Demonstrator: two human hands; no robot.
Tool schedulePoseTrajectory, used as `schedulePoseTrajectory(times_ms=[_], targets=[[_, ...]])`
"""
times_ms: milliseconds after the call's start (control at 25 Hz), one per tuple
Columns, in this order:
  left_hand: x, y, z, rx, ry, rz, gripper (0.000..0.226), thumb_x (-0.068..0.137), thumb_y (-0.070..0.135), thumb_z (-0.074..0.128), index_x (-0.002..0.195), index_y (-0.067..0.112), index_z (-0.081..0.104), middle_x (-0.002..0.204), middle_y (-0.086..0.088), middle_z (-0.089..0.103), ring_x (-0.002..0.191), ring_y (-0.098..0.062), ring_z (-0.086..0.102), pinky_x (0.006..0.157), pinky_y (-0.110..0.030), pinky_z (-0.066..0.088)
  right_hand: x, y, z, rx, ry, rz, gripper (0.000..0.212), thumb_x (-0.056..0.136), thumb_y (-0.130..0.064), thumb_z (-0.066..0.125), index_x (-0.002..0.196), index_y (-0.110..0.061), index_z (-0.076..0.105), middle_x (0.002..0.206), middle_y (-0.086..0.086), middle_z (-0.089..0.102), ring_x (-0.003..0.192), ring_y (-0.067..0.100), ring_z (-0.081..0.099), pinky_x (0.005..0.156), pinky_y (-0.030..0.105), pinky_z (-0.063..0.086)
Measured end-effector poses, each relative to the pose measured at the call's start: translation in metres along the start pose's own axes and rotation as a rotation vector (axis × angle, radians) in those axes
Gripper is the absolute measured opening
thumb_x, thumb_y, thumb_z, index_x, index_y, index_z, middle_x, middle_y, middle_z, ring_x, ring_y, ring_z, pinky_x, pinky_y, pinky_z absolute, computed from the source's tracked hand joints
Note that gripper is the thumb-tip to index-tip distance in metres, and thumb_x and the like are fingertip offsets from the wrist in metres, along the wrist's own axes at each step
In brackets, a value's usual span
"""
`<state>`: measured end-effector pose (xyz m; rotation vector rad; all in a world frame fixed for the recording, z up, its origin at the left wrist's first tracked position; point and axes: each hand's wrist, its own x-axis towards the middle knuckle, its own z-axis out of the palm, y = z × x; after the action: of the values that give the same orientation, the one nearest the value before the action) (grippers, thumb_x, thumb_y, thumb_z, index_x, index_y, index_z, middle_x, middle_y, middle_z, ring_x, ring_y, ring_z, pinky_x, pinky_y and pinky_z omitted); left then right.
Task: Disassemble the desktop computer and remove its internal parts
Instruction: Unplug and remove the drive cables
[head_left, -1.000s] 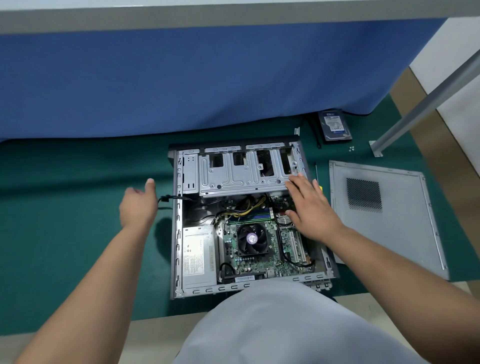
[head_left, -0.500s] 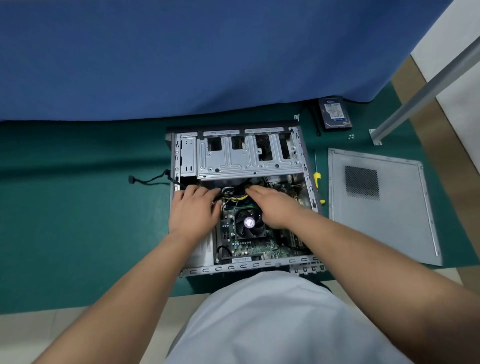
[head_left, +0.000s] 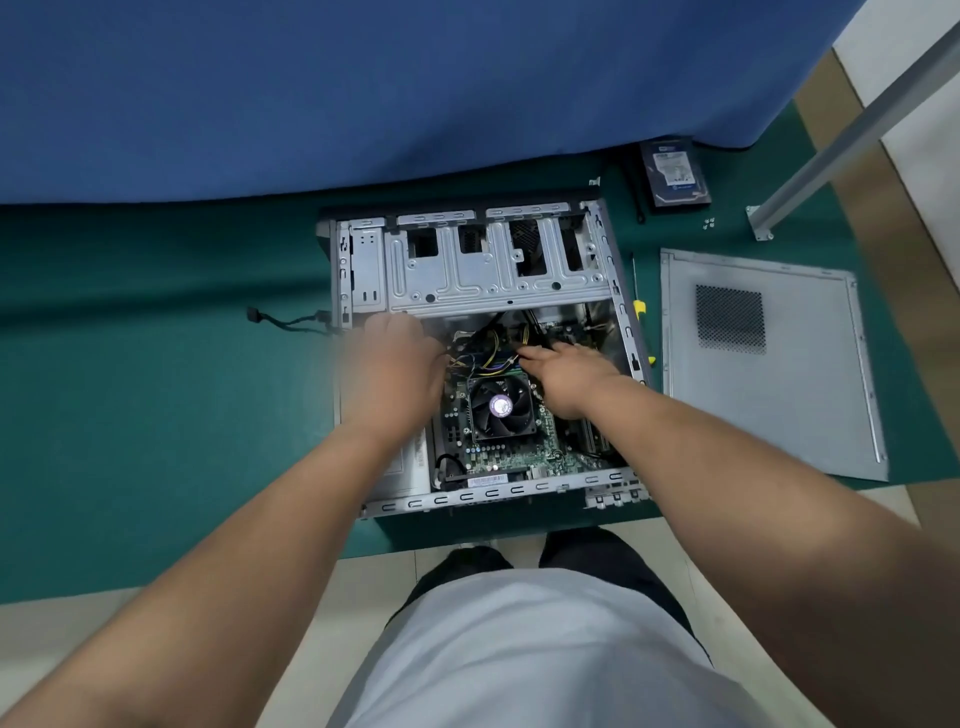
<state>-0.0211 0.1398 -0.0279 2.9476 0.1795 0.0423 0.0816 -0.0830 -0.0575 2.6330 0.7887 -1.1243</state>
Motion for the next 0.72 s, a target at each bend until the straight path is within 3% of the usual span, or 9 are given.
schedulePoseTrajectory(times_ms=[160, 320, 440, 560, 640, 720], targets=[[0.002, -0.005, 0.006, -0.06, 0.044, 0.095, 0.022, 0.099, 0.039, 0.06, 0.093, 0.025, 0.076, 0.157, -0.003, 0.041, 0.149, -0.028, 0.029, 0.12, -0.048, 0.02, 0.002, 0.002, 0.007, 0.058, -0.025, 0.016, 0.096, 0.083, 0.006, 0.045, 0.162, -0.038, 0.012, 0.167, -0.024, -0.007, 0.157, 0.022, 0.005, 0.125, 0.044, 0.005], [0.007, -0.007, 0.01, -0.102, -0.005, 0.111, 0.025, 0.1, 0.038, 0.054, 0.099, 0.024, 0.076, 0.162, 0.003, 0.039, 0.153, -0.017, 0.03, 0.125, -0.042, 0.02, 0.005, 0.006, 0.013, 0.103, 0.006, -0.003, 0.094, 0.084, 0.004, 0.047, 0.161, -0.041, 0.017, 0.166, -0.027, -0.003, 0.157, 0.022, 0.009, 0.124, 0.045, 0.01], [0.008, -0.007, 0.01, -0.108, 0.006, 0.103, 0.024, 0.099, 0.036, 0.056, 0.101, 0.024, 0.077, 0.161, 0.005, 0.041, 0.152, -0.015, 0.031, 0.125, -0.043, 0.019, 0.005, 0.006, 0.018, 0.212, 0.109, -0.003, 0.088, 0.084, 0.006, 0.047, 0.157, -0.041, 0.031, 0.166, -0.027, 0.012, 0.154, 0.023, 0.018, 0.123, 0.048, 0.019], [0.008, -0.007, 0.01, -0.091, 0.031, 0.105, 0.025, 0.099, 0.038, 0.055, 0.106, 0.028, 0.077, 0.16, 0.007, 0.042, 0.151, -0.014, 0.031, 0.127, -0.044, 0.008, 0.011, 0.0, 0.023, 0.414, 0.354, -0.008, 0.055, 0.096, -0.006, 0.049, 0.144, -0.033, 0.054, 0.155, -0.014, 0.045, 0.139, 0.024, 0.041, 0.118, 0.046, 0.034], [0.007, -0.008, 0.012, -0.094, 0.055, 0.116, 0.026, 0.099, 0.038, 0.055, 0.111, 0.031, 0.076, 0.16, 0.007, 0.043, 0.151, -0.014, 0.033, 0.128, -0.042, 0.006, 0.022, -0.007, 0.016, 0.542, 0.478, 0.047, 0.025, 0.102, -0.018, 0.052, 0.123, -0.02, 0.066, 0.131, 0.004, 0.063, 0.122, 0.029, 0.055, 0.106, 0.042, 0.046], [0.008, -0.009, 0.016, -0.107, 0.074, 0.135, 0.027, 0.099, 0.04, 0.055, 0.114, 0.032, 0.076, 0.158, 0.006, 0.045, 0.15, -0.015, 0.035, 0.128, -0.042, 0.006, 0.039, -0.009, 0.006, 0.555, 0.535, 0.1, 0.01, 0.099, -0.019, 0.055, 0.099, -0.013, 0.063, 0.1, 0.011, 0.064, 0.102, 0.034, 0.064, 0.088, 0.035, 0.051]])
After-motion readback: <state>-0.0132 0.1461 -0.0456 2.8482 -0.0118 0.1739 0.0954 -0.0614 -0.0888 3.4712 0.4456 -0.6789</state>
